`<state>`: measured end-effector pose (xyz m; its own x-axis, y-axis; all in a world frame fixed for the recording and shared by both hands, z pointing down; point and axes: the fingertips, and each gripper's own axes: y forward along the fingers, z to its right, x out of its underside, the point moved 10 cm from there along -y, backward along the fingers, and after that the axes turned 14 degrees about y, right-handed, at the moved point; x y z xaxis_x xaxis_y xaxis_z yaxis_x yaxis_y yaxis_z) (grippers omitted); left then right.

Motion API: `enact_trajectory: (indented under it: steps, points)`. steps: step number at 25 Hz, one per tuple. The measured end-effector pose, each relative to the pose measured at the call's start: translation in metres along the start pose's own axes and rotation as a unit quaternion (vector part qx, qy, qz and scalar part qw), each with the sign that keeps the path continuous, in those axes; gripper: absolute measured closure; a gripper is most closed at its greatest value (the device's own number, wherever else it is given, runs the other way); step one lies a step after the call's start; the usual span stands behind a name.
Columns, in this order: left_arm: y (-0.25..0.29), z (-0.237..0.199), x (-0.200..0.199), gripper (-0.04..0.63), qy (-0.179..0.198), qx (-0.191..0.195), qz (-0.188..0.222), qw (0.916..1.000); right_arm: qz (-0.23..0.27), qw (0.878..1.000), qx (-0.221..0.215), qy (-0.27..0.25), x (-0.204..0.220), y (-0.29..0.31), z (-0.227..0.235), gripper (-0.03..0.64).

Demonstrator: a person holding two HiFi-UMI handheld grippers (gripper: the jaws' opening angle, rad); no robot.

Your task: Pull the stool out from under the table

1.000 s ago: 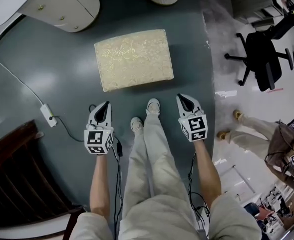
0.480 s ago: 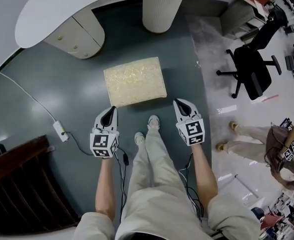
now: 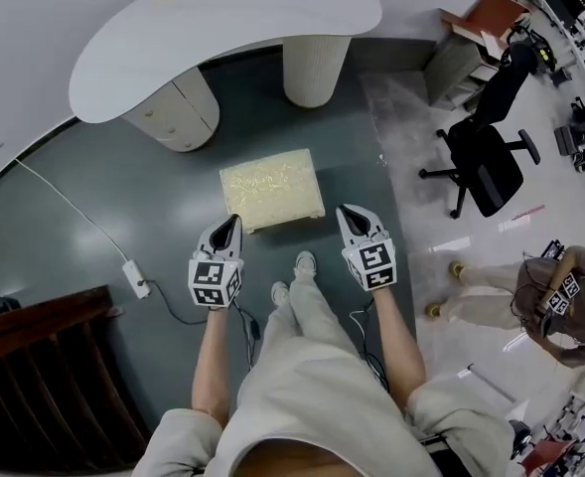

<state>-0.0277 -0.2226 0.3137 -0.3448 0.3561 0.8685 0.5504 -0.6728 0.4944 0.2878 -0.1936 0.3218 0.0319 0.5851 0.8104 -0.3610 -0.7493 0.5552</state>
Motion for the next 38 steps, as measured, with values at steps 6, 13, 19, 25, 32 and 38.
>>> enact_trajectory:
  steps: [6, 13, 19, 25, 32, 38]
  points:
    - [-0.033, 0.007, -0.035, 0.584, 0.005, -0.014, 0.006, 0.9999, 0.015, 1.000, 0.000, -0.002, -0.032, -0.040, -0.011, 0.620]
    - [-0.066, 0.017, -0.061, 0.584, 0.015, -0.016, 0.014, 0.9997, 0.025, 1.000, -0.001, -0.013, -0.051, -0.079, -0.027, 0.620]
    - [-0.084, 0.023, -0.071, 0.584, 0.021, -0.019, 0.021, 0.9994, 0.044, 0.999, 0.009, -0.010, -0.061, -0.102, -0.032, 0.620]
    - [-0.100, 0.028, -0.068, 0.584, 0.016, -0.028, 0.030, 0.9990, 0.049, 0.999, 0.012, -0.006, -0.057, -0.116, -0.037, 0.620]
    - [-0.108, 0.025, -0.068, 0.584, 0.016, -0.033, 0.036, 0.9987, 0.053, 0.998, 0.011, -0.005, -0.057, -0.121, -0.046, 0.620]
    - [-0.116, 0.028, -0.069, 0.584, 0.019, -0.033, 0.041, 0.9984, 0.057, 0.998, 0.013, -0.007, -0.056, -0.128, -0.052, 0.620]
